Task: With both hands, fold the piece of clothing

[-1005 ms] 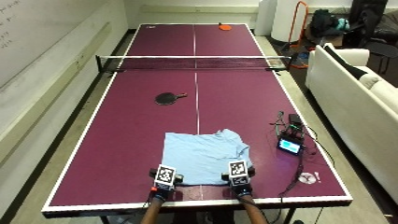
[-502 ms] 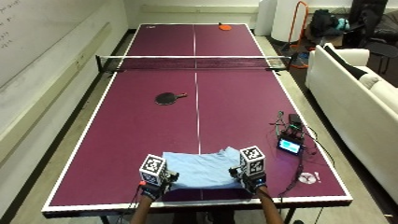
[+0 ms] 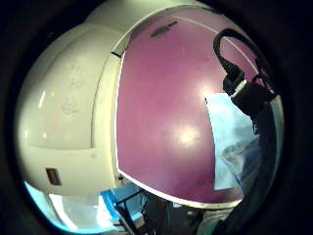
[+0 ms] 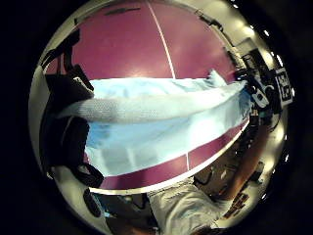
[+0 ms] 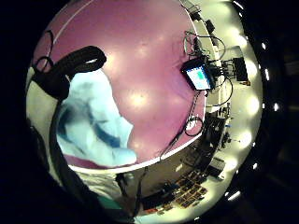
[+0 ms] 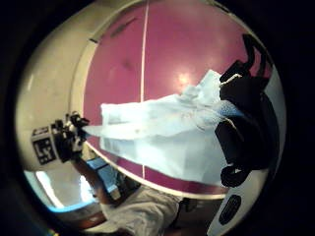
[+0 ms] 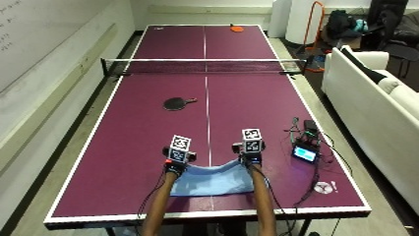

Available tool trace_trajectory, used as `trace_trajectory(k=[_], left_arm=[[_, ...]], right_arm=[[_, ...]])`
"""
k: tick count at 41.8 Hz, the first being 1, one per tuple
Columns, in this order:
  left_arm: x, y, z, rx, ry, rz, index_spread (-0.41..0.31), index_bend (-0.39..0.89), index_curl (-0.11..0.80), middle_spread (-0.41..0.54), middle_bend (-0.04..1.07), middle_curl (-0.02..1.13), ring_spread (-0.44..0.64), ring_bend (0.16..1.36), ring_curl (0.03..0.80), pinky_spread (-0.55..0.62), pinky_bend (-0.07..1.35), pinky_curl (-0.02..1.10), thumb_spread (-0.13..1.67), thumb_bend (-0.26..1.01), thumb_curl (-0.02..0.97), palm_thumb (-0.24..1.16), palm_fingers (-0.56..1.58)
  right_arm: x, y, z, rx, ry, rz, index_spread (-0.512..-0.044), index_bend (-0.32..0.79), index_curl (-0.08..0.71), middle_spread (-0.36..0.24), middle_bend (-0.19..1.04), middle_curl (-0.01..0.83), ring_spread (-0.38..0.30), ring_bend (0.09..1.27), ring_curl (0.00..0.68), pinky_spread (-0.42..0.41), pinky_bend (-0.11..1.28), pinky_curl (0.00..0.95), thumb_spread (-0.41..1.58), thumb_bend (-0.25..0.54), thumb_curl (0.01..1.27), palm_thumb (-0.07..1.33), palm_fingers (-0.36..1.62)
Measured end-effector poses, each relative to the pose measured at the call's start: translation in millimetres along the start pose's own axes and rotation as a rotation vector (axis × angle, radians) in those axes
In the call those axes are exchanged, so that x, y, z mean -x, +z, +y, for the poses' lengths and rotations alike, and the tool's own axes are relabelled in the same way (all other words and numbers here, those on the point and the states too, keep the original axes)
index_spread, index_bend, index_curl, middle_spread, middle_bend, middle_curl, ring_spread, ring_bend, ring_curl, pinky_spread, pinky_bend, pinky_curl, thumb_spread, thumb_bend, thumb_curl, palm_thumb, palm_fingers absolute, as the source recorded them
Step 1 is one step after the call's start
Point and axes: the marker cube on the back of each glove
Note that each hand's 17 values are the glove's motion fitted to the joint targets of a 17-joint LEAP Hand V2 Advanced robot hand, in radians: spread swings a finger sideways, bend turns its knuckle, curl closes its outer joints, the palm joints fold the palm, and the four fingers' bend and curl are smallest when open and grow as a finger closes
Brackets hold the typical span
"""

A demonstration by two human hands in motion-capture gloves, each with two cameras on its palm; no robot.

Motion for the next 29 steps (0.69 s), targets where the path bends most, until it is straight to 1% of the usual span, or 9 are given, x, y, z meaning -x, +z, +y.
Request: trace_trajectory(k=[3, 7, 11, 12, 14, 15, 16, 23, 29], left_arm=[[-6.9, 6.3, -12.1, 0.067, 0.027, 0.002, -0.351, 0.21, 0.462, -0.375, 0.37, 0.48, -0.39, 0.68, 0.417, -0.23, 0.16, 0.35, 1.17, -0.01, 0.31, 0.79, 1.24], [-16.0, 20.2, -18.7, 0.038, 0.045, 0.055, -0.354, 0.21, 0.472, -0.378, 0.4, 0.49, -0.39, 0.69, 0.421, -0.22, 0.14, 0.34, 1.18, -0.01, 0.307, 0.79, 1.23], [-14.7, 25.9, -14.0, -0.036, 0.021, 0.058, -0.352, 0.22, 0.484, -0.379, 0.42, 0.49, -0.39, 0.67, 0.419, -0.19, 0.13, 0.33, 1.19, -0.01, 0.302, 0.79, 1.2], [-12.3, 25.7, -14.1, -0.08, 0.008, 0.043, -0.331, 0.18, 0.472, -0.365, 0.41, 0.49, -0.37, 0.64, 0.41, -0.15, 0.13, 0.33, 1.19, -0.01, 0.303, 0.79, 1.07], [-8.7, 31.5, -19.0, -0.172, -0.008, 0.019, -0.337, 0.2, 0.48, -0.37, 0.43, 0.5, -0.37, 0.65, 0.419, -0.15, 0.12, 0.32, 1.19, -0.01, 0.301, 0.8, 1.16], [-7.5, 40.7, -24.5, -0.209, -0.012, 0.01, -0.306, 0.16, 0.469, -0.341, 0.33, 0.47, -0.35, 0.59, 0.398, -0.09, 0.15, 0.32, 1.19, -0.01, 0.302, 0.8, 0.9], [-6.5, 53.4, -30.7, -0.239, -0.015, 0.001, -0.297, 0.17, 0.475, -0.325, 0.32, 0.49, -0.33, 0.58, 0.414, -0.07, 0.17, 0.34, 1.2, -0.01, 0.302, 0.81, 0.86], [-15.0, 102.6, -32.1, -0.396, 0.016, -0.021, -0.249, 0.15, 0.452, -0.27, 0.17, 0.44, -0.27, 0.55, 0.39, 0.03, 0.19, 0.35, 1.2, -0.03, 0.296, 0.76, 0.79], [-21.6, 72.0, 48.9, -0.032, 0.121, 0.0, -0.238, 0.16, 0.44, -0.246, 0.16, 0.41, -0.24, 0.54, 0.378, 0.08, 0.18, 0.34, 1.21, -0.03, 0.284, 0.7, 0.79]], right_arm=[[-6.6, 10.9, -21.8, 0.048, 0.028, 0.028, -0.334, 0.11, 0.276, -0.274, 0.39, 0.451, -0.263, 0.79, 0.455, -0.301, 0.42, 0.382, 1.2, 0.086, 0.27, 0.94, 1.25], [-12.8, 23.2, -30.1, -0.008, 0.077, 0.049, -0.334, 0.12, 0.277, -0.274, 0.4, 0.455, -0.262, 0.79, 0.457, -0.294, 0.42, 0.38, 1.17, 0.07, 0.27, 0.95, 1.25], [-23.2, 22.9, -21.0, -0.177, 0.09, -0.016, -0.336, 0.11, 0.277, -0.274, 0.43, 0.462, -0.264, 0.8, 0.458, -0.253, 0.37, 0.368, 1.16, 0.055, 0.28, 0.96, 1.21], [-27.8, 21.9, -18.4, -0.235, 0.099, -0.039, -0.339, 0.11, 0.279, -0.277, 0.4, 0.454, -0.269, 0.73, 0.437, -0.209, 0.37, 0.369, 1.15, 0.032, 0.27, 0.93, 1.06], [-37.5, 27.0, -9.6, -0.285, 0.139, -0.092, -0.34, 0.1, 0.274, -0.278, 0.41, 0.458, -0.271, 0.74, 0.445, -0.197, 0.36, 0.366, 1.15, 0.03, 0.28, 0.94, 1.1], [-42.6, 34.7, -4.2, -0.273, 0.172, -0.126, -0.341, 0.13, 0.282, -0.273, 0.37, 0.445, -0.269, 0.66, 0.418, -0.166, 0.36, 0.367, 1.15, 0.004, 0.27, 0.91, 0.98], [-48.3, 44.8, 1.4, -0.25, 0.212, -0.16, -0.34, 0.14, 0.291, -0.269, 0.35, 0.445, -0.263, 0.62, 0.419, -0.151, 0.37, 0.376, 1.15, -0.005, 0.27, 0.9, 0.94], [-77.4, 69.0, 85.3, -0.1, 0.56, -0.141, -0.321, 0.09, 0.282, -0.185, 0.23, 0.414, -0.161, 0.5, 0.389, 0.021, 0.41, 0.387, 1.18, -0.051, 0.26, 0.79, 0.68], [-79.5, 90.1, 82.9, -0.08, 0.607, -0.111, -0.265, 0.0, 0.219, -0.127, 0.18, 0.396, -0.114, 0.57, 0.386, 0.097, 0.48, 0.387, 1.19, -0.045, 0.25, 0.68, 0.63]])
